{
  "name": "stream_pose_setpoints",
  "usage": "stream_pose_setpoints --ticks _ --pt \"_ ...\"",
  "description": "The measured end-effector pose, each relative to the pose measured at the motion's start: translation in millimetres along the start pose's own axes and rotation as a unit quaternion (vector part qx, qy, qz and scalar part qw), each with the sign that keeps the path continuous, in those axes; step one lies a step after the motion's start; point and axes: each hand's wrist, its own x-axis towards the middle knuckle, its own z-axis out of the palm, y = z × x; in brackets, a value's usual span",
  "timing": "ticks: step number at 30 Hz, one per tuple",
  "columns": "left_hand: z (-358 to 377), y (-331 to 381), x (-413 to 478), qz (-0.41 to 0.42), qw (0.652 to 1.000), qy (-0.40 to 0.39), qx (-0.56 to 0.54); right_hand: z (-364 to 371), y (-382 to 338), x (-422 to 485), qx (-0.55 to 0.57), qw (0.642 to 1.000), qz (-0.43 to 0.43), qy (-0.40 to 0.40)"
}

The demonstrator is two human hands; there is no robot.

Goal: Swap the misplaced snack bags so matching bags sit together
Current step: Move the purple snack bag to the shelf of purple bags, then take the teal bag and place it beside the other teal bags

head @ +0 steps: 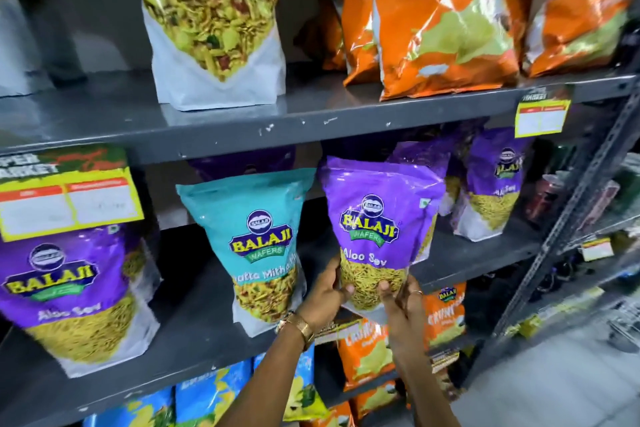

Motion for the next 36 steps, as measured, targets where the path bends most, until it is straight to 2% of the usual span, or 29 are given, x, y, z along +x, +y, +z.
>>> stream_pose_setpoints --ticks 3,8,15,17,20,23,24,27,30,32,33,34,36 --pt "-2.3 -1.5 12.9 -0.016 0.999 0.051 0.013 10.9 15.5 11.5 -0.014 1.0 0.014 0.004" --pt "-7.0 -12.3 24.7 -0.017 0.987 0.152 0.046 27.6 23.6 40.4 -0.05 0.998 -0.012 -0.034" --pt "-5.4 -13.3 34.2 -0.029 0.971 0.234 0.037 38.8 32.7 66.9 -0.051 0.995 -0.007 -0.085" --pt "-3.9 -14.7 33.2 -0.033 0.966 0.255 0.025 40.9 35.6 65.3 -0.049 0.997 0.003 -0.065" --pt "1.9 -10.2 22.2 -0.025 0.963 0.269 0.021 44.6 34.9 42.3 -0.052 0.997 0.052 0.023" --pt "9.4 -3.1 1.9 -0.008 0.971 0.238 0.003 44.7 31.4 15.2 -0.077 0.994 -0.025 0.071" --pt "10.7 1.0 -8.1 0.005 0.973 0.232 0.007 45.8 27.5 8.9 -0.07 0.995 -0.038 0.064" --pt "7.4 10.8 -41.8 0.092 0.943 0.307 0.087 56.1 24.7 4.7 -0.053 0.997 -0.03 -0.037" --pt "-10.3 7.1 -72.9 0.149 0.869 0.454 0.126 73.6 23.9 3.5 -0.019 0.987 0.029 -0.157" --pt "-29.2 3.3 -83.9 0.139 0.817 0.542 0.138 85.9 30.0 4.3 -0.031 0.972 0.066 -0.223" --pt "-39.2 -0.2 -85.5 0.108 0.809 0.563 0.133 91.6 30.4 4.7 -0.036 0.966 0.075 -0.245" --pt "-50.3 -6.3 -85.5 0.058 0.818 0.56 0.119 96.9 26.8 3.8 -0.032 0.959 0.082 -0.269" --pt "-70.3 -17.1 -84.1 -0.016 0.881 0.468 0.069 105.3 22.8 6.7 0.012 0.948 0.092 -0.304"
